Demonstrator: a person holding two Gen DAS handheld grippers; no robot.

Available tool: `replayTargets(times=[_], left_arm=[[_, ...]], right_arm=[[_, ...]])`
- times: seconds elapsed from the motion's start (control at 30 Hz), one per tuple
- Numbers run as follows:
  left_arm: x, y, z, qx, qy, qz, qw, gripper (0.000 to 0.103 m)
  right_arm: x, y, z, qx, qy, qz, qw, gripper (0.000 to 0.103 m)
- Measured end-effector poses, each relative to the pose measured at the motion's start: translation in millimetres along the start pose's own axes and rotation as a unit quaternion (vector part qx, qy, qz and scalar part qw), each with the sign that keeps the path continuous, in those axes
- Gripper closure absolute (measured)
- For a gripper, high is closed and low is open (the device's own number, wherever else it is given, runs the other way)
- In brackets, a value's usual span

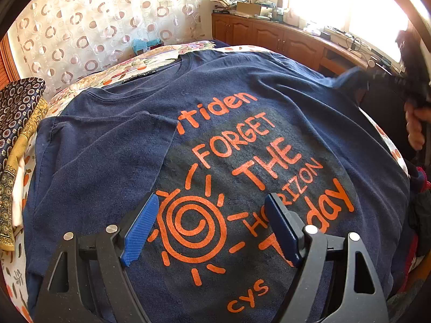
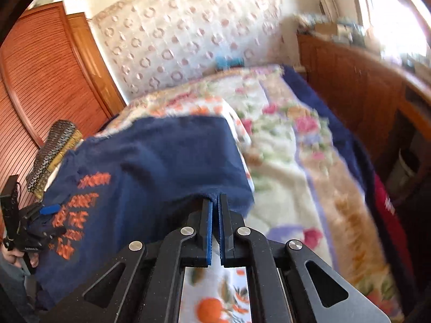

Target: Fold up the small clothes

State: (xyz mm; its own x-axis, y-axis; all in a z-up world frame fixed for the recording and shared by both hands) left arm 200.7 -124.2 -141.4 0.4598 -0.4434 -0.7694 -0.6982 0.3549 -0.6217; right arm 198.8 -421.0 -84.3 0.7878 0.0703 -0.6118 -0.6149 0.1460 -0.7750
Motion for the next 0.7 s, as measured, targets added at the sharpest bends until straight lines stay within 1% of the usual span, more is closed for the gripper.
replayTargets(times=[0.07,0.13,0.2,0.27,0.33,0.37,0.4,0.43,0.47,0.5,0.6,0.7], left_arm=[[-0.1,0.0,-0.4,0.000,0.000,0.000,1.0000,0.022],[0.1,-0.2,-0.9,0.000,0.000,0.000,1.0000,0.022],[0.5,-0.7,-0.6,0.000,-0.002,0.000,1.0000,0.022],[-2.8,0.6,-0.6,-0.005,-0.003,-0.004,1.0000,0.022],[-10.4,1.3,-0.8,-0.008,-0.004,-0.013,0.9999,0.022],[-17.6,1.7,-2.6,-0.009,-0.001,-0.023,0.9997,0.022],[-23.3,1.3,-4.5,-0.008,0.002,-0.029,0.9995,0.022],[-31.6,0.1,-8.4,-0.006,0.005,-0.038,0.9992,0.022],[-37.6,-1.0,-10.2,-0.005,0.007,-0.045,0.9990,0.022],[-44.1,-2.4,-13.2,-0.004,0.010,-0.051,0.9986,0.022],[-62.2,-8.1,-24.5,0.002,0.024,-0.070,0.9973,0.022],[-75.3,-15.4,-38.6,0.010,0.035,-0.086,0.9956,0.022]], right_arm=[[-13.7,-7.8,22.0,-0.023,-0.006,-0.022,0.999,0.100],[-26.9,-12.7,50.7,-0.054,-0.026,-0.041,0.997,0.100],[-37.9,-9.1,82.6,-0.090,-0.051,-0.051,0.993,0.100],[-40.4,3.1,105.6,-0.118,-0.071,-0.043,0.990,0.100],[-34.2,20.4,116.2,-0.135,-0.075,-0.018,0.988,0.100],[-29.1,30.4,117.9,-0.142,-0.070,-0.002,0.987,0.099],[-24.6,39.9,116.3,-0.147,-0.062,0.011,0.987,0.095],[-21.9,47.6,113.0,-0.149,-0.058,0.020,0.987,0.090],[-21.2,55.4,106.8,-0.147,-0.055,0.027,0.987,0.087],[-22.1,58.9,100.0,-0.141,-0.054,0.029,0.988,0.081],[-32.4,62.6,73.7,-0.115,-0.040,0.023,0.992,0.064],[-48.1,58.6,48.7,-0.091,-0.027,0.007,0.995,0.058]])
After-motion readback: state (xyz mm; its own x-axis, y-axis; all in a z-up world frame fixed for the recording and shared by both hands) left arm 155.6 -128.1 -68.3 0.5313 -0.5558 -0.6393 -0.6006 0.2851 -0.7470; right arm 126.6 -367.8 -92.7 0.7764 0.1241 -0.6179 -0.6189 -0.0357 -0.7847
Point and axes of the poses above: each gripper's, at about its wrist camera, not at the fingertips, and x roughly the way its jaws point, z to its left, y to its underside, the point moved 7 cm from there along x, roughly the way its jaws point, and after that the axes turned 11 degrees about y, right-handed, at the moved point
